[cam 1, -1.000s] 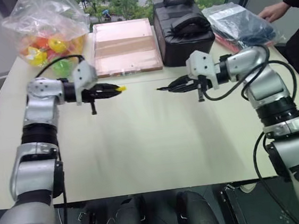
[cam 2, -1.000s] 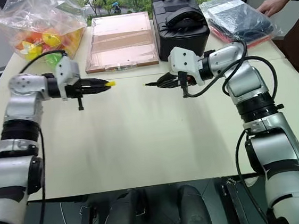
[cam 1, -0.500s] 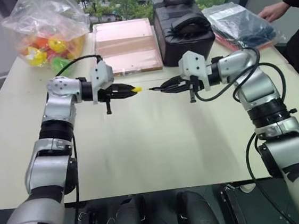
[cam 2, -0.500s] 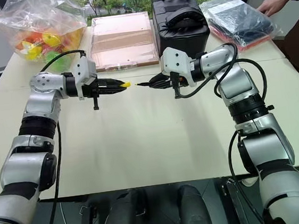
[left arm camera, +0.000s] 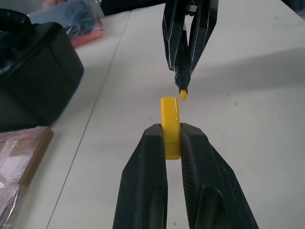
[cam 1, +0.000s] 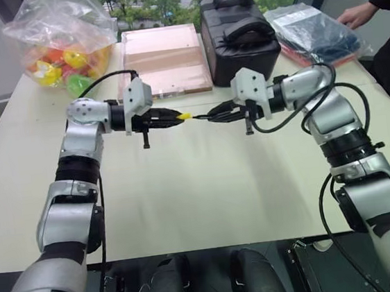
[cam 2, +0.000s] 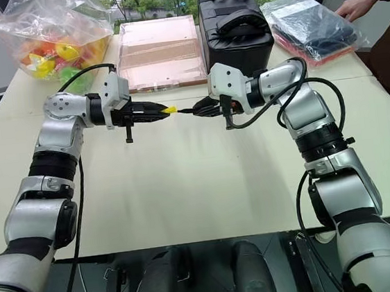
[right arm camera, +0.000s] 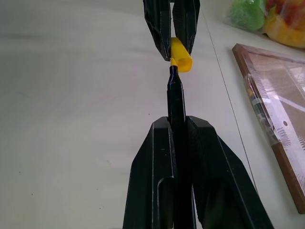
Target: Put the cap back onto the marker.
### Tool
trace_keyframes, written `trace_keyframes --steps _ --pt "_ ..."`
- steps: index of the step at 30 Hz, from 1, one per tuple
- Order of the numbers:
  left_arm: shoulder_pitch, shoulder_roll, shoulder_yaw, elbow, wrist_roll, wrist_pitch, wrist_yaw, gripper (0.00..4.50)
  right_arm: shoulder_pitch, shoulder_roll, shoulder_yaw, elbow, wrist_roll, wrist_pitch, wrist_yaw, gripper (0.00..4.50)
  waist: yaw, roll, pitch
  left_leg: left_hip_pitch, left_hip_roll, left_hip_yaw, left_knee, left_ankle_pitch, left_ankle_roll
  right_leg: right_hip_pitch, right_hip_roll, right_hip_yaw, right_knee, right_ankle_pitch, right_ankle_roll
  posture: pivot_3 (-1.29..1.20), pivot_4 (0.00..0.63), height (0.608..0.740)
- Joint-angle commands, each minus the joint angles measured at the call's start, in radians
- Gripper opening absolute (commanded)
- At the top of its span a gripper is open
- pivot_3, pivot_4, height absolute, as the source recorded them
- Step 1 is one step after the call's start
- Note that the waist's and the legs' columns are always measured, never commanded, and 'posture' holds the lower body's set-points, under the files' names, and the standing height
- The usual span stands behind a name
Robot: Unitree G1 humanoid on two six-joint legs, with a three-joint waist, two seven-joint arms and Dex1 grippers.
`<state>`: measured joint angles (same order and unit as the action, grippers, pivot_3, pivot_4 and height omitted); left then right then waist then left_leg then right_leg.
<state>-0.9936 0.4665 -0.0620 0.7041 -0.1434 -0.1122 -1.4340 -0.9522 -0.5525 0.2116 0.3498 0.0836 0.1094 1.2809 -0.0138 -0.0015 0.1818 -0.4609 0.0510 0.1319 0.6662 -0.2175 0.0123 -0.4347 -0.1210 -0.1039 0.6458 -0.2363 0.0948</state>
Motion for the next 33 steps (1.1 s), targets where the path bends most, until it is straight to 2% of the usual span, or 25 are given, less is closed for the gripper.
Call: trace_keyframes --steps 1,33 --pt "-0.001 0.016 0.004 -0.049 -0.024 0.016 -0.01 0.03 -0.024 0.005 -0.008 -0.007 0.005 -0.012 -0.008 0.0 0.0 0.0 0.0 0.0 0.0 0.0 0.0 0.0 0.0 0.0 0.0 0.0 0.0 0.0 0.0 0.0 0.15 0.74" --pt "0.028 0.041 0.001 -0.092 -0.021 0.039 -0.008 0.03 -0.025 0.01 -0.001 0.015 0.003 -0.035 -0.01 0.0 0.001 0.0 0.0 0.0 0.0 0.0 0.0 0.0 0.0 0.0 0.0 0.0 0.0 0.0 0.0 0.0 0.15 0.74"
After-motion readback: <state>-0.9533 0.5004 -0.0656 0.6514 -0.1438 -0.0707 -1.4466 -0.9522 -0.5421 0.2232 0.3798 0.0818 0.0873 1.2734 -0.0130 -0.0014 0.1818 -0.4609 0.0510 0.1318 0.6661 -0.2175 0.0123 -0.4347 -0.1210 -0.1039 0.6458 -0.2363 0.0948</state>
